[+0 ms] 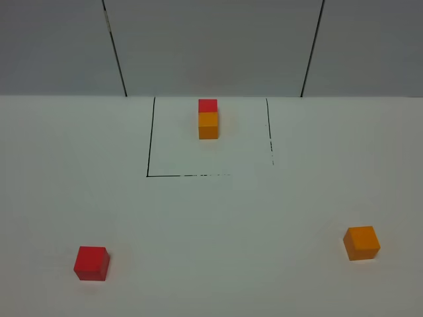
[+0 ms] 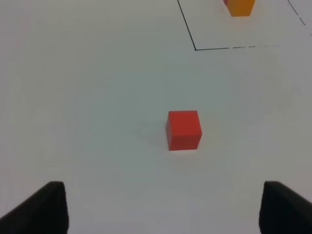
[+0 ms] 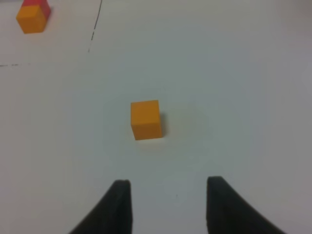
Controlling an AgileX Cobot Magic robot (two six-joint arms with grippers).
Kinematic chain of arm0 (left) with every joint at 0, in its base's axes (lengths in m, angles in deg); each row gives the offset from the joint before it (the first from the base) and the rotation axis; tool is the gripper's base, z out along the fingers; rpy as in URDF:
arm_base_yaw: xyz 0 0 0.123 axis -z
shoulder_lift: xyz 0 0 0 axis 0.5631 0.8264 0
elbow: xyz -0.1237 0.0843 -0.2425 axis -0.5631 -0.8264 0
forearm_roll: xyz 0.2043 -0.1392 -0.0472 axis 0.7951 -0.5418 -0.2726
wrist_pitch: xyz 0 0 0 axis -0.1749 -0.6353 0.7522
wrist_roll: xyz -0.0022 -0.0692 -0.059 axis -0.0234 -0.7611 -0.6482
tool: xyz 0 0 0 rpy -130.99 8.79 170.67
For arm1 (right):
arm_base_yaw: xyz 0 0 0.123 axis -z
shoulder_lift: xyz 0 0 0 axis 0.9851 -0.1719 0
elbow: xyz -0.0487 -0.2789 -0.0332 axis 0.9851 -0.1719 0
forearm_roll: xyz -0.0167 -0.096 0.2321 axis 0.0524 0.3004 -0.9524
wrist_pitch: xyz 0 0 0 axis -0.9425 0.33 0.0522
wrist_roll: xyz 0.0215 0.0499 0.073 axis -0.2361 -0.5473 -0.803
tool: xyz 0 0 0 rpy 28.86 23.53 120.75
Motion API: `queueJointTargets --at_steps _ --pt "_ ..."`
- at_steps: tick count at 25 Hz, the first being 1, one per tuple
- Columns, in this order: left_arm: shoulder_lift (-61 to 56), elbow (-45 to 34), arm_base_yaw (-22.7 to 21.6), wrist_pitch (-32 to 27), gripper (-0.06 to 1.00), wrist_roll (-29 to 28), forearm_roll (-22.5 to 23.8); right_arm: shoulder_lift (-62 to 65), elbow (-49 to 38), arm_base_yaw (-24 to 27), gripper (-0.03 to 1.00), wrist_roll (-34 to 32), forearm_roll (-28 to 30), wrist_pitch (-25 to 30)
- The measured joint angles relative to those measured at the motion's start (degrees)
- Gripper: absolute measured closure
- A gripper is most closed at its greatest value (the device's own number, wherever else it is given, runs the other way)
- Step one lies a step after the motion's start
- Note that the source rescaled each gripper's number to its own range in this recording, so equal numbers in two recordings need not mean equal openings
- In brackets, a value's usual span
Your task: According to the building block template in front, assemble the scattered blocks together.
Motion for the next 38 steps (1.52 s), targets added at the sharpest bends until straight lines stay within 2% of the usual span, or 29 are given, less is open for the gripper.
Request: queueJointTargets --at_steps 27,31,38 --pt "0.5 0.0 0.0 0.0 0.27 0.0 0.0 0.0 0.0 0.0 0.96 0.0 0.0 0.0" --pt "5.3 0.5 0.0 0.6 0.27 0.0 0.0 0.0 0.0 0.0 0.96 0.0 0.0 0.0" --pt "25.1 5.3 0.0 2.9 0.27 0.0 -0.1 0.0 0.0 0.0 0.96 0.0 0.0 0.0"
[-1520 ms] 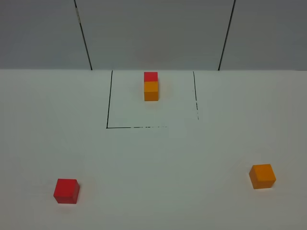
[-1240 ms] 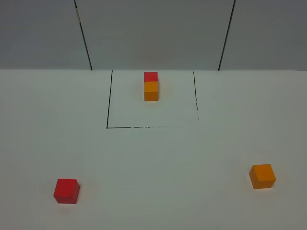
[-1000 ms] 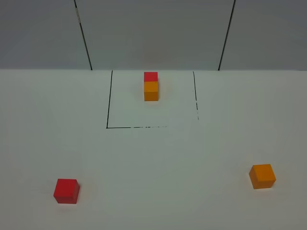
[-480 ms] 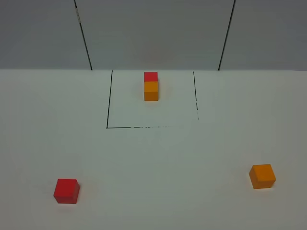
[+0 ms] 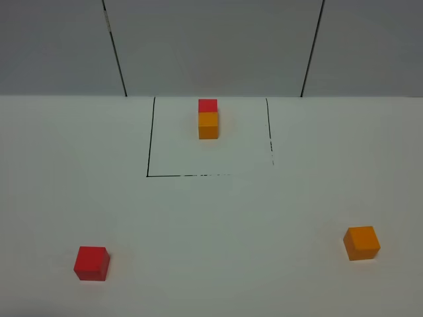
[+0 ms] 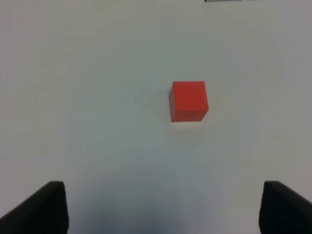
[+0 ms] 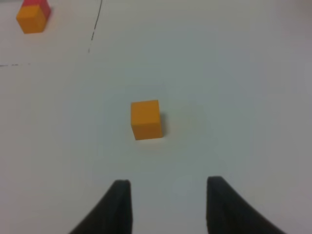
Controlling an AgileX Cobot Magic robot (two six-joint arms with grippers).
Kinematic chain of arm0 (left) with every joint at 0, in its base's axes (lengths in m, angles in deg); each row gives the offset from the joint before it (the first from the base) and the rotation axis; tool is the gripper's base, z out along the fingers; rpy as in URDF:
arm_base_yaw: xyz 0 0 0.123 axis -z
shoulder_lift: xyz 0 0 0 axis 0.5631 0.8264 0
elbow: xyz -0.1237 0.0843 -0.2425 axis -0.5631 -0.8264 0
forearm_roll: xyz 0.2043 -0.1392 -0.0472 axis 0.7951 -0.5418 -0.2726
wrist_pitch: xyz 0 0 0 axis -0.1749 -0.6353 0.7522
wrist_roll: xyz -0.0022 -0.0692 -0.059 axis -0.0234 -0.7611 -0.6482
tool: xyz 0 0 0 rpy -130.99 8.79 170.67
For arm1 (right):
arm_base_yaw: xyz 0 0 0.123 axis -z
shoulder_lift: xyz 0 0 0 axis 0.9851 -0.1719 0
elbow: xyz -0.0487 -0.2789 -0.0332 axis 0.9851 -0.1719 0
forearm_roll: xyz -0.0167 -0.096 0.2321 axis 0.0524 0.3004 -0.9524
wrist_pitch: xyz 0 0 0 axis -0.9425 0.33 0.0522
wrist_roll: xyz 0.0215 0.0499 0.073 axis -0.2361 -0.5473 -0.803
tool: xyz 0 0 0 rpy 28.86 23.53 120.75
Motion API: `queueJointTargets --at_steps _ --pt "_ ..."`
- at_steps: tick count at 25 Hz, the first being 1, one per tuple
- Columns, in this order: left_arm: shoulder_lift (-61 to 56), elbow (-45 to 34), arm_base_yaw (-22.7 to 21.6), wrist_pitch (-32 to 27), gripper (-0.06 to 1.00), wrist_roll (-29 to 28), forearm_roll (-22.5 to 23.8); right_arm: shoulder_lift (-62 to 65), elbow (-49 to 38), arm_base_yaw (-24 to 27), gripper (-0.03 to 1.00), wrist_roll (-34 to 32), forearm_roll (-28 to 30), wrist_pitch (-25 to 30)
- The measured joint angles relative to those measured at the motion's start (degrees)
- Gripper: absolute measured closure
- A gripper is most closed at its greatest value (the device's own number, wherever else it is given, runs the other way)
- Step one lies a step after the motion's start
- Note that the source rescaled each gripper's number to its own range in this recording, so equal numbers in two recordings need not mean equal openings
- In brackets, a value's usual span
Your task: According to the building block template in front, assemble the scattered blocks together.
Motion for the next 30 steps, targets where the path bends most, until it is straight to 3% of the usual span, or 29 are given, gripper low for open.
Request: queueJointTargets --at_steps 9,14,22,26,30 --pt "26.5 12.5 0.0 -0.6 0.27 0.0 -5.6 0.0 0.0 0.0 0.96 0.0 0.0 0.0" --pt "35.9 18.2 0.0 -3.3 0.27 -0.3 -5.9 0.0 0.0 0.0 0.96 0.0 0.0 0.0" --pt "45.4 19.5 0.0 -4.5 0.27 -1.4 -5.9 0.0 0.0 0.0 0.96 0.0 0.0 0.0" --pt "48.3 19.5 0.8 -4.0 0.27 -4.0 -3.9 0.0 0.0 0.0 0.96 0.0 0.0 0.0" --pt "50.6 19.5 6.1 -2.3 0.27 -8.5 2.0 0.0 0.0 0.0 0.96 0.0 0.0 0.0"
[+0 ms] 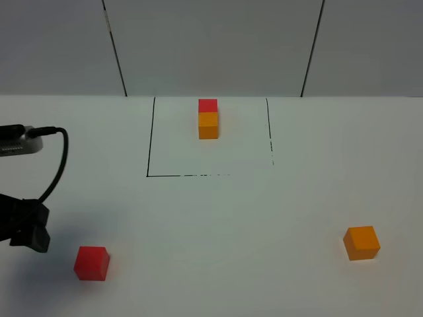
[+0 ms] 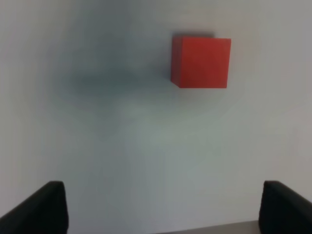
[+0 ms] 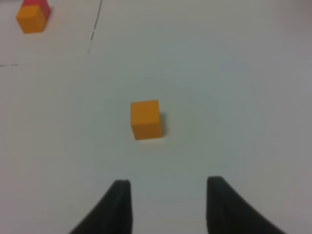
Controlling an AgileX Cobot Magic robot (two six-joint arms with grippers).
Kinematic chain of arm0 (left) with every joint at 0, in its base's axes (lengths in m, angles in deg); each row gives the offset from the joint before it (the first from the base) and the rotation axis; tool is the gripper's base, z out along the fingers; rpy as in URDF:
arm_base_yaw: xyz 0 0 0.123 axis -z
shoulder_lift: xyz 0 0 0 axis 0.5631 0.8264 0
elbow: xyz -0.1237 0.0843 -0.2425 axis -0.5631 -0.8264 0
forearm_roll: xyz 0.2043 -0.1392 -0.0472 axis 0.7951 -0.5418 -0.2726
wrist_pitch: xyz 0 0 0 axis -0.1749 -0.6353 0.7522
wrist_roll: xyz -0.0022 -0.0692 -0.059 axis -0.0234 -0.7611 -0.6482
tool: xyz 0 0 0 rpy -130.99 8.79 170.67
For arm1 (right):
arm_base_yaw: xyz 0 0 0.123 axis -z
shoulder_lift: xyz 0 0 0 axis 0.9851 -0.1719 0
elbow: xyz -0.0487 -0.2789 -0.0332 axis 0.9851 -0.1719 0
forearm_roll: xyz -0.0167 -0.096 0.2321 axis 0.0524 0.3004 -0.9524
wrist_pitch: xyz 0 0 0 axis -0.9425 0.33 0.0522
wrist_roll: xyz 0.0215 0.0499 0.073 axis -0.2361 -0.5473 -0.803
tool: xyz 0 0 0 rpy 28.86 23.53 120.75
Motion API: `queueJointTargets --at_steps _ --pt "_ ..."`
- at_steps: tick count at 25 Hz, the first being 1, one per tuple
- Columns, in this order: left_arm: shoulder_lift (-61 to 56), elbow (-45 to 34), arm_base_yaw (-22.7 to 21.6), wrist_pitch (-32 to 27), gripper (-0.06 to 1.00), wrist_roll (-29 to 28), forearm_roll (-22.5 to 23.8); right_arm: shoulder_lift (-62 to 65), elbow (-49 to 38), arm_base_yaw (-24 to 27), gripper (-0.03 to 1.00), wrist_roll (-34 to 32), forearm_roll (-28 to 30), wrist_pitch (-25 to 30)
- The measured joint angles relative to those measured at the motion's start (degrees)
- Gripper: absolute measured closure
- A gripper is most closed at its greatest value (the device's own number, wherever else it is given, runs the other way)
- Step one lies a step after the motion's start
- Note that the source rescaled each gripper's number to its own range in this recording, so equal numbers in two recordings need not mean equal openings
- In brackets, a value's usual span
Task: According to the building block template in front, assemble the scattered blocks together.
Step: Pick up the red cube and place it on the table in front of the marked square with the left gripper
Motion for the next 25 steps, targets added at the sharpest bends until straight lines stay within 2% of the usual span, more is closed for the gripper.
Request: queueJointTargets --at_steps 3,7,21,25 --pt "2.1 0.0 5.1 3.0 0.27 -3.1 3.1 0.0 0.0 0.0 0.96 0.0 0.0 0.0" --pt "6.0 0.0 9.2 6.1 0.26 -4.2 3.5 0.0 0.0 0.0 0.96 0.0 0.0 0.0" --pt "18.1 -1.2 9.9 15.1 0.25 -9.0 3.3 0.0 0.0 0.0 0.96 0.0 0.0 0.0" --pt "21.0 -1.2 11.7 17.2 0.25 -9.1 2.6 0.0 0.0 0.0 0.96 0.0 0.0 0.0"
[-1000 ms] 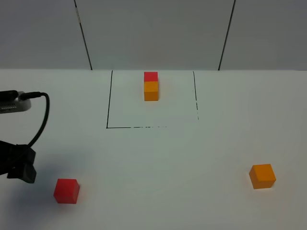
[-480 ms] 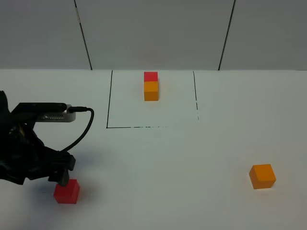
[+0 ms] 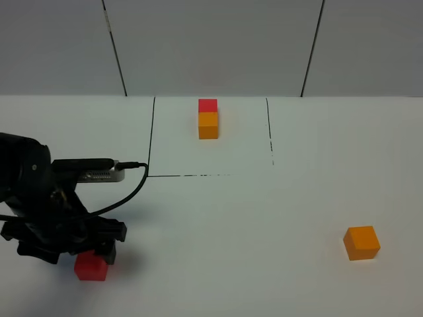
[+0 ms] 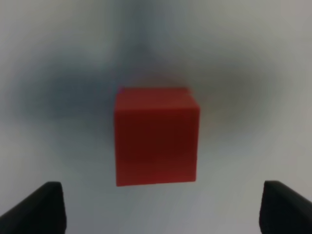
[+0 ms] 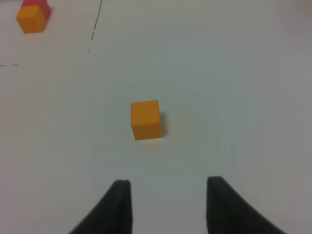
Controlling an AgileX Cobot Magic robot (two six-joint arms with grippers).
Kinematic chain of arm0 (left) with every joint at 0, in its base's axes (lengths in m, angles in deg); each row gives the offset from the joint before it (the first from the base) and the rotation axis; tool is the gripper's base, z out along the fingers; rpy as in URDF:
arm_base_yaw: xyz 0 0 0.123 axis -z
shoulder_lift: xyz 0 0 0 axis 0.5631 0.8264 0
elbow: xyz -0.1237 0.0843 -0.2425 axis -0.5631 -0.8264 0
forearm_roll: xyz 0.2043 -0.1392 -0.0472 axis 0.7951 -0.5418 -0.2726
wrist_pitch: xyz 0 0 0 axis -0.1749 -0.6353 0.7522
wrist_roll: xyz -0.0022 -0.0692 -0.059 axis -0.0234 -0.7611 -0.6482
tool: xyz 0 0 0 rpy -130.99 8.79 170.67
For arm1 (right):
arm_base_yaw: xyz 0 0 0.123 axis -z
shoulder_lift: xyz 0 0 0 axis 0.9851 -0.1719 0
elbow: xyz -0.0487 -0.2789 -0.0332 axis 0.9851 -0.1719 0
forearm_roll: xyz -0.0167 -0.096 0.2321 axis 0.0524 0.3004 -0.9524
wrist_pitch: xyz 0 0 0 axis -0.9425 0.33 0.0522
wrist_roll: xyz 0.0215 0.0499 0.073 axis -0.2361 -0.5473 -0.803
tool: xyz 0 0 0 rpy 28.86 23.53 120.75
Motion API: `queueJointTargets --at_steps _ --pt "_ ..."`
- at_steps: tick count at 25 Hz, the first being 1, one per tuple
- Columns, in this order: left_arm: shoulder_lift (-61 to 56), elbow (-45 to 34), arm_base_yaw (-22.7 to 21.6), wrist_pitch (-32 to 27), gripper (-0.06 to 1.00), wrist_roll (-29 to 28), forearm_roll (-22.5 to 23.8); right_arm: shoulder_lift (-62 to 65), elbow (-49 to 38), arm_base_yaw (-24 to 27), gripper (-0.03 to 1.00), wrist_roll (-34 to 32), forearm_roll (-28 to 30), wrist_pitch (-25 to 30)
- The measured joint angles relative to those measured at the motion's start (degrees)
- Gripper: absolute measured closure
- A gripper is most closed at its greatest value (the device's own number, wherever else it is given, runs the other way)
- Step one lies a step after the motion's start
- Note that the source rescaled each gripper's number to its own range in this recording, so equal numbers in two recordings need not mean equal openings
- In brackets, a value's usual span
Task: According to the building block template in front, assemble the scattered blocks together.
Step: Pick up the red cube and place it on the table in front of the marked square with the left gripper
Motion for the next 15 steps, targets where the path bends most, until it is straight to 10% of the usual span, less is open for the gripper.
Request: queueJointTargets --at_steps 15 --pt "3.3 -0.7 1.7 2.7 0.25 -3.4 0.9 0.0 0.0 0.0 0.96 0.0 -0.1 0.0"
